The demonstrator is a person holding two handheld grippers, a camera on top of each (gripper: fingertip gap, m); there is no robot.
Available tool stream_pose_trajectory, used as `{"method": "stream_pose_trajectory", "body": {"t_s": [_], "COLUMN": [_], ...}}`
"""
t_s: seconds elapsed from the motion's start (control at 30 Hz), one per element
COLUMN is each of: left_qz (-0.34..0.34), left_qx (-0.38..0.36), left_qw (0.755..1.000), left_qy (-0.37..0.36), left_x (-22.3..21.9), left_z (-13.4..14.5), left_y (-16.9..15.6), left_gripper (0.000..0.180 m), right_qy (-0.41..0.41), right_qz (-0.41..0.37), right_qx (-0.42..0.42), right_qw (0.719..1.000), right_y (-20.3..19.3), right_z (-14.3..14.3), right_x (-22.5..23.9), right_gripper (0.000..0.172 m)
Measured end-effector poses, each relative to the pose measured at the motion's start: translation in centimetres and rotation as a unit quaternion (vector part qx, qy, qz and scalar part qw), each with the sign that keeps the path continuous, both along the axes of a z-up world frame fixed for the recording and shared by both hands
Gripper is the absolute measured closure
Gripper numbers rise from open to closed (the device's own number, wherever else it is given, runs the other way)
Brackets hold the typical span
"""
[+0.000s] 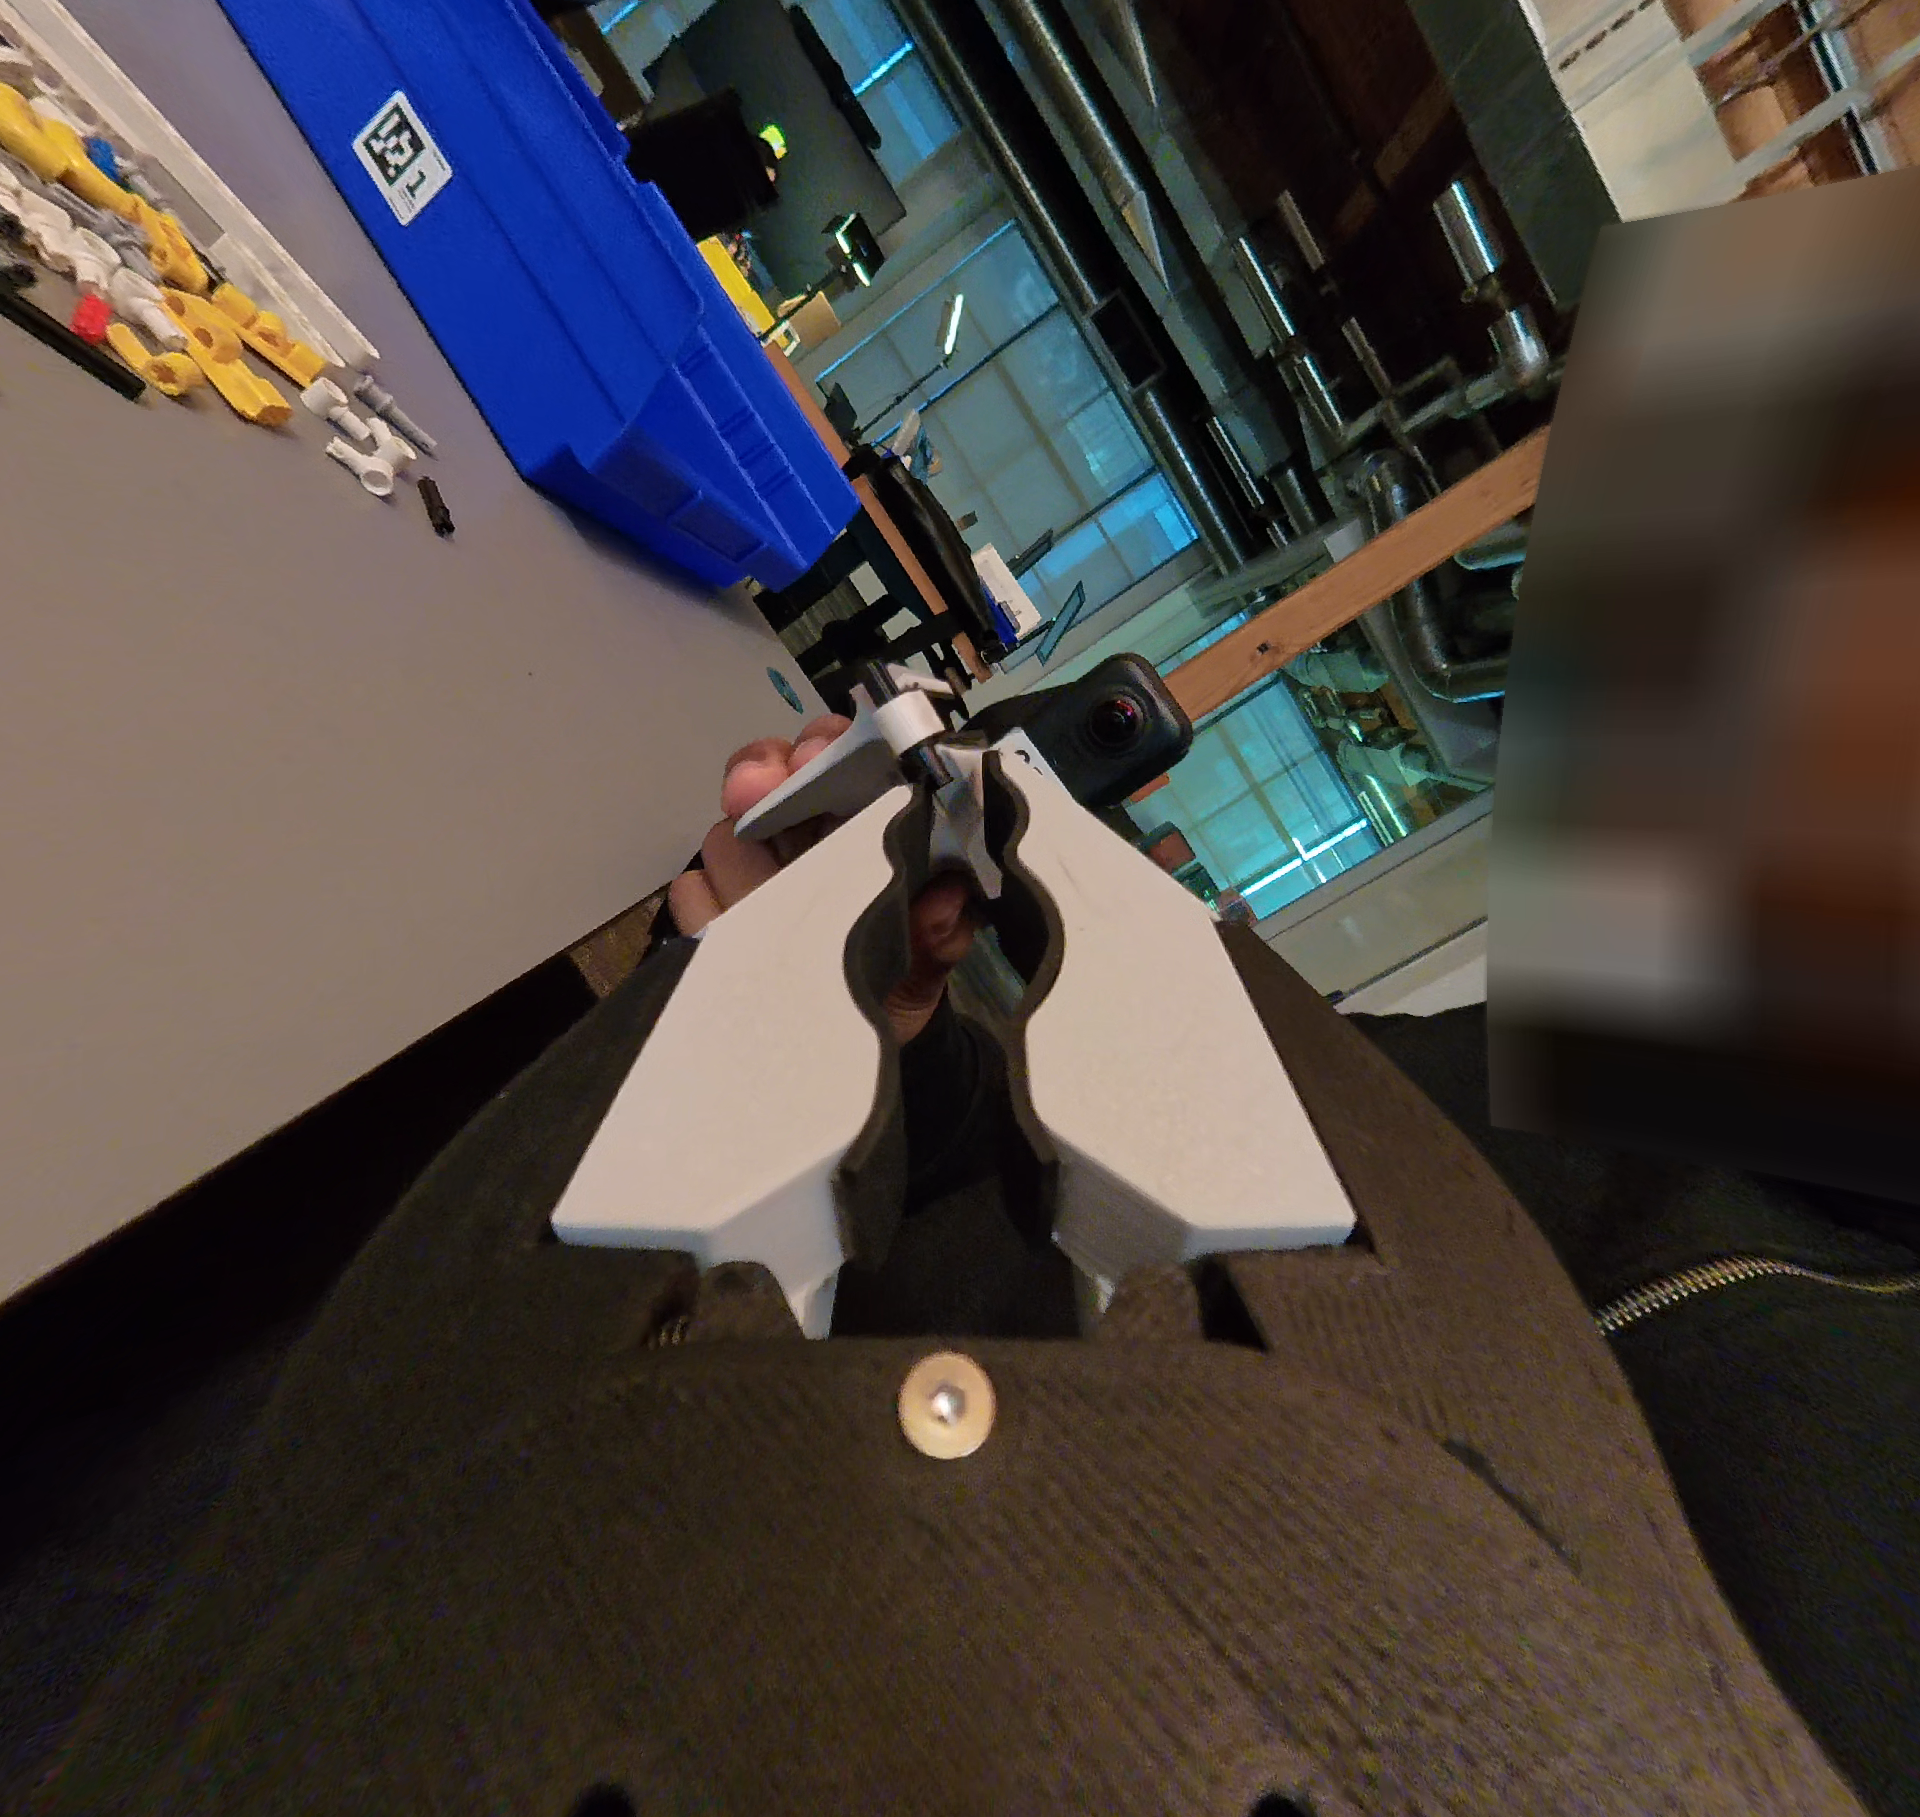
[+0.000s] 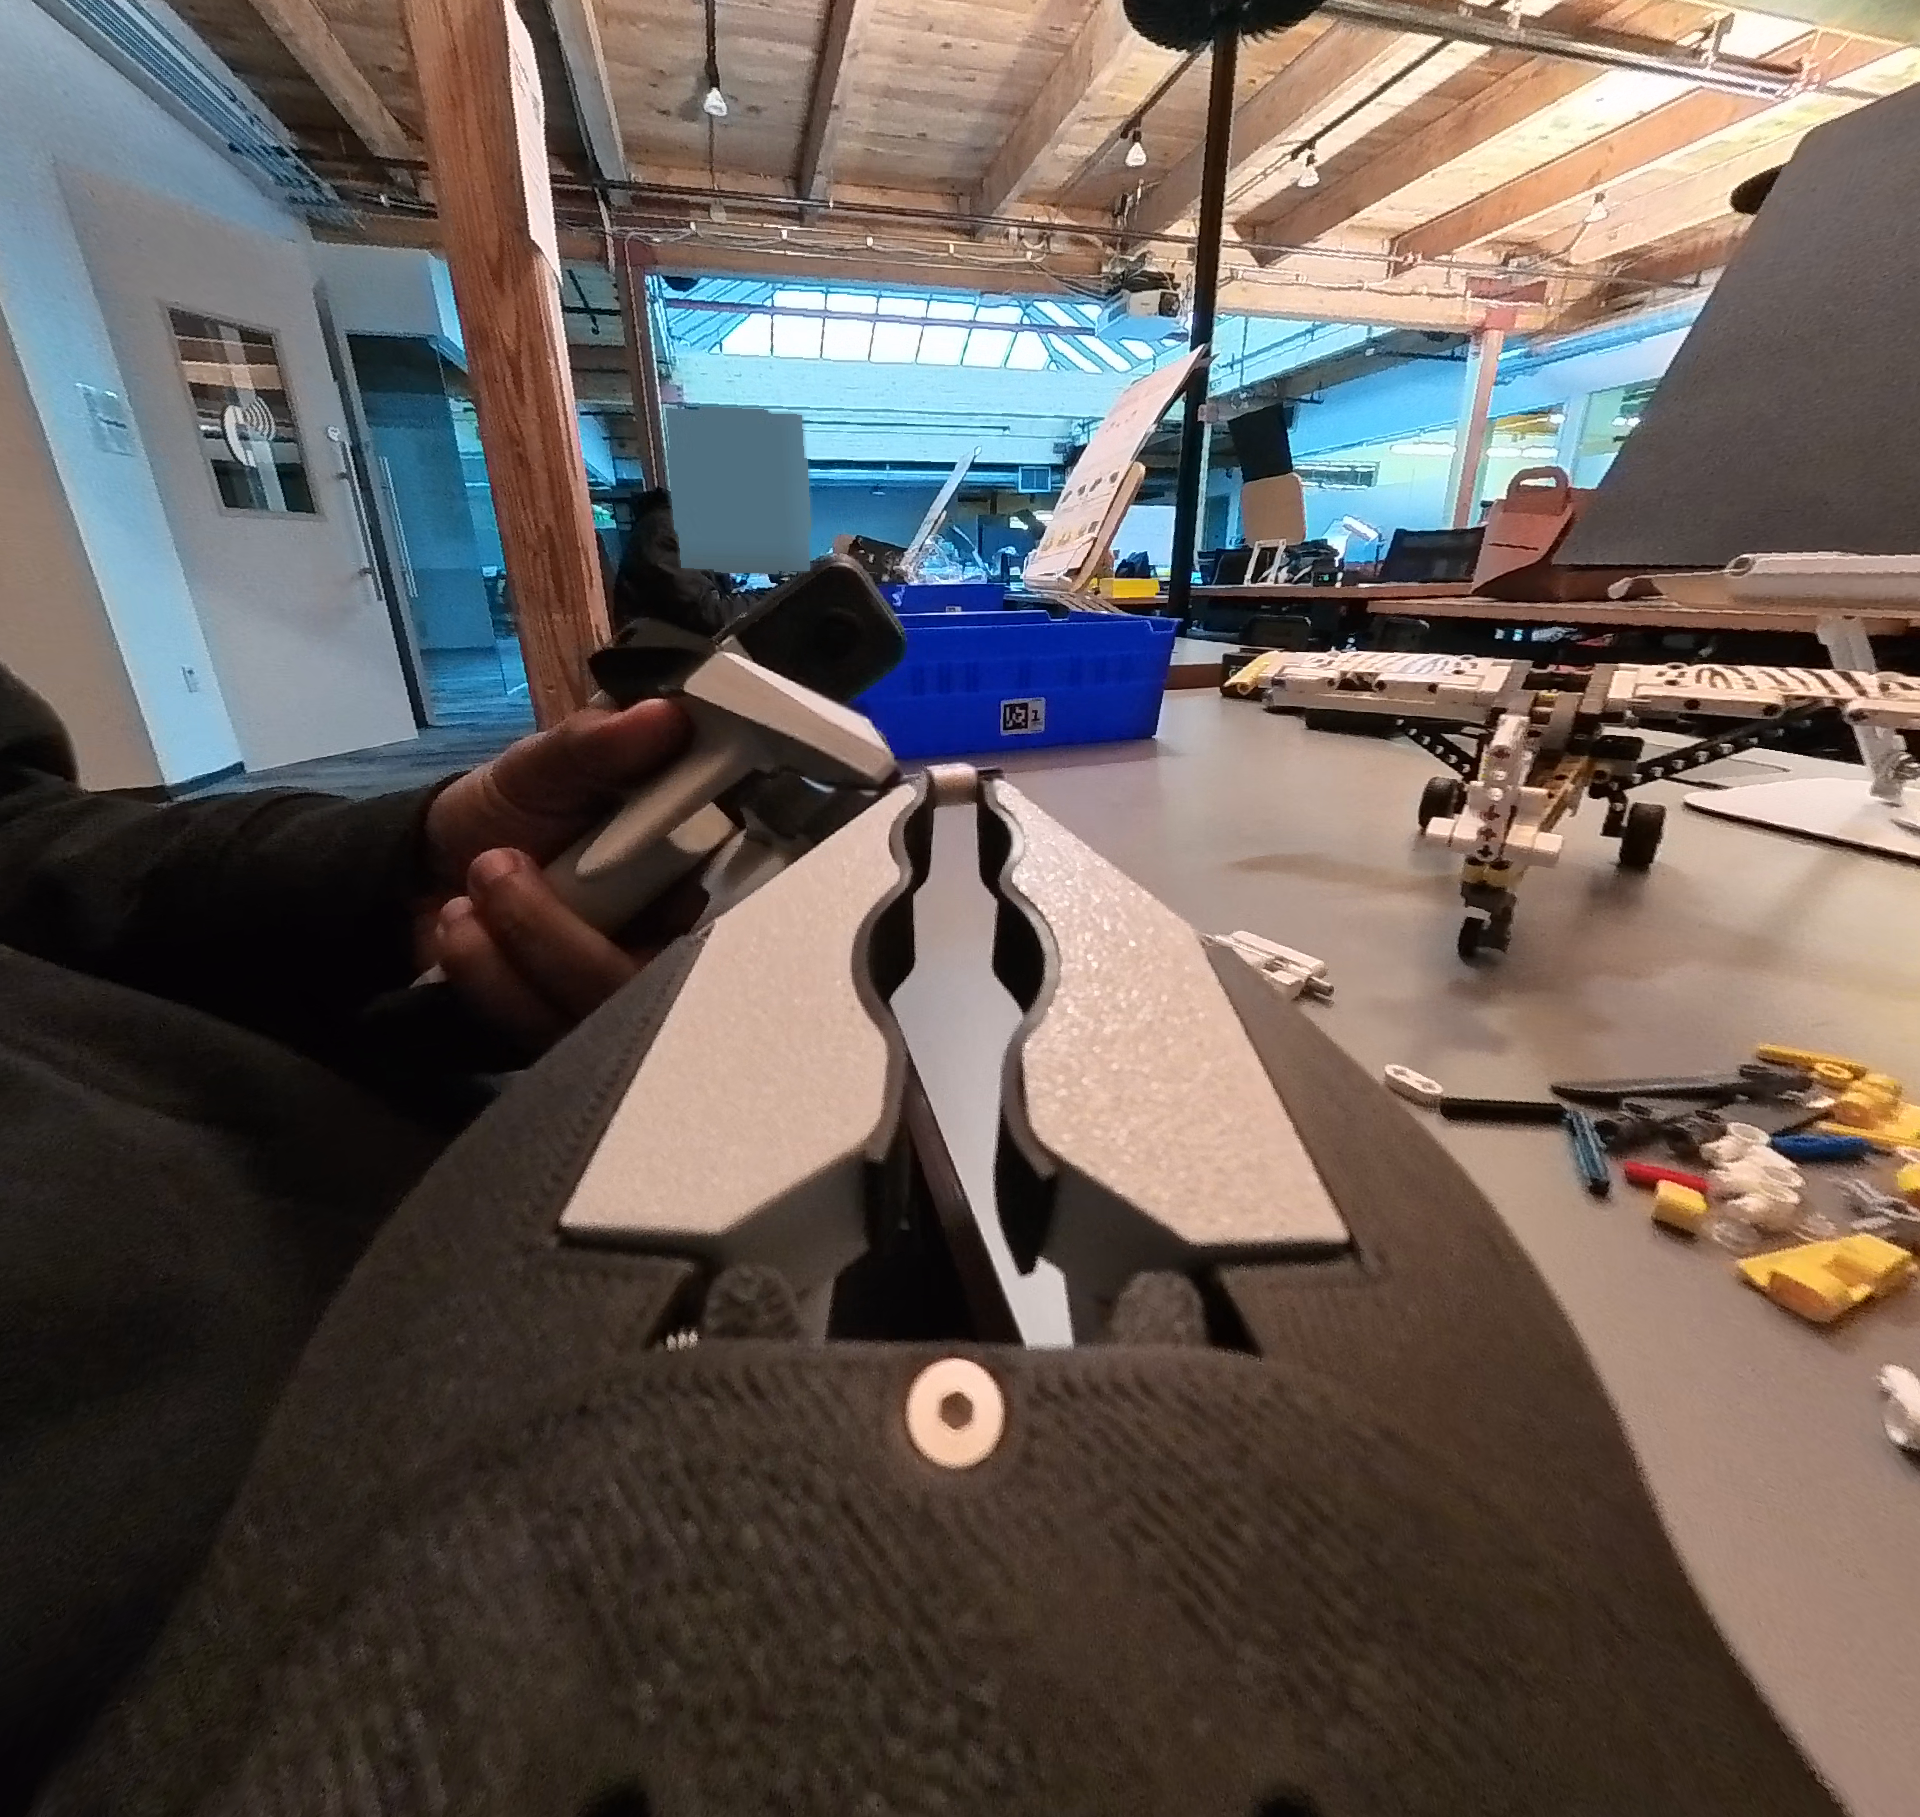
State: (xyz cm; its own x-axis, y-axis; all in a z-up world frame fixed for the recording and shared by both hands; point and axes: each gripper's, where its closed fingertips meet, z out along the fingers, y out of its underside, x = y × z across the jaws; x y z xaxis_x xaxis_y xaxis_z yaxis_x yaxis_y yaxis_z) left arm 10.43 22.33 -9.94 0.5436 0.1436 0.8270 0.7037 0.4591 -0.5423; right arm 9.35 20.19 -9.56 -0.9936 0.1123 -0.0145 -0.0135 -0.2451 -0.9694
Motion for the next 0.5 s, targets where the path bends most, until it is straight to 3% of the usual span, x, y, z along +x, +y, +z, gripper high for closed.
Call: {"method": "stream_pose_trajectory", "body": {"t_s": [0.5], "left_qz": [-0.051], "left_qx": [-0.005], "left_qw": [0.999], "left_qy": [-0.012], "left_x": [0.2], "left_z": [-0.7], "left_y": [2.0], "left_gripper": [0.176], "right_qy": [0.007], "right_qz": [-0.064], "right_qx": [0.013], "right_qw": [0.998], "right_y": [2.2], "right_z": [-0.5], "right_x": [0.0], "right_gripper": [0.166]}}
